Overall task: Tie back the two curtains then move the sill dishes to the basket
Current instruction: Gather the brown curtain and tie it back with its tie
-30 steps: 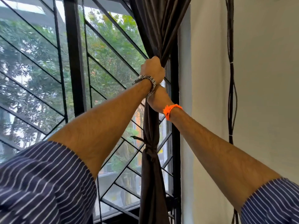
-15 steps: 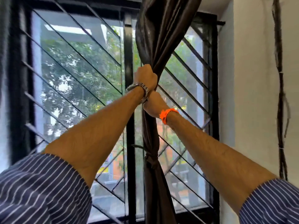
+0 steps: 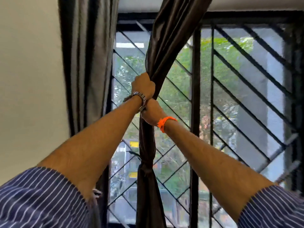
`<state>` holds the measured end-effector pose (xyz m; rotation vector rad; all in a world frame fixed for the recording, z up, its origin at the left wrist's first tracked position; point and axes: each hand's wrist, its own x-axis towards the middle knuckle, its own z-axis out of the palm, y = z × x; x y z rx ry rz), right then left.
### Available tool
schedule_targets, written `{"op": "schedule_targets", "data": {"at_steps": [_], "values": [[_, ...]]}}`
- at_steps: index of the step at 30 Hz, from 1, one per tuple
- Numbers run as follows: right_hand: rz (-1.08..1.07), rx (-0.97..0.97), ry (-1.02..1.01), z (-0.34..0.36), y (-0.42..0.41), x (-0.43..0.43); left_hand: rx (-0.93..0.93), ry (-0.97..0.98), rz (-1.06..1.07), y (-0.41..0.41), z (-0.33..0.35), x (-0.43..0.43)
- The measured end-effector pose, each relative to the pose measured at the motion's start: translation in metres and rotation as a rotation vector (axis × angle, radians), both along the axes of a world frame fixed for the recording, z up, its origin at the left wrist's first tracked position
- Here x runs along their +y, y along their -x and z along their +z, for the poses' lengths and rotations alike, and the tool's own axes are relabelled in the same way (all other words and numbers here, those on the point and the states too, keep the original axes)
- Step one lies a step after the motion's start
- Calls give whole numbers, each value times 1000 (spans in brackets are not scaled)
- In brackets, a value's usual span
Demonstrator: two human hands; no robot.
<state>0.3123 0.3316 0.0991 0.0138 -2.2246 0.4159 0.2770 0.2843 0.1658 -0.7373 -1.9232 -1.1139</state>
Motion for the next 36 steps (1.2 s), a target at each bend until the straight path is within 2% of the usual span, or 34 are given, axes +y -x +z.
{"op": "schedule_targets", "data": {"at_steps": [9, 15, 17, 18, 23, 26, 29, 36], "values": [[172, -2, 60, -1, 62, -113, -25, -75, 215, 53, -2, -111], [233, -112, 143, -5, 76, -146, -35, -72, 289, 87, -2, -154], [251, -65, 76, -5, 95, -153, -38, -68, 279, 93, -6, -158], [284, -64, 91, -7, 114, -149, -33, -64, 276, 95, -8, -157], [249, -199, 27, -10, 85, -139, -27, -66, 246, 92, -13, -149], [253, -89, 79, -12, 93, -131, -43, -74, 214, 86, -18, -143], [242, -88, 119, -18, 86, -117, -90, -96, 178, 90, -24, -137], [266, -89, 120, -37, 69, -77, 37, -168, 123, 89, -61, -111]]}}
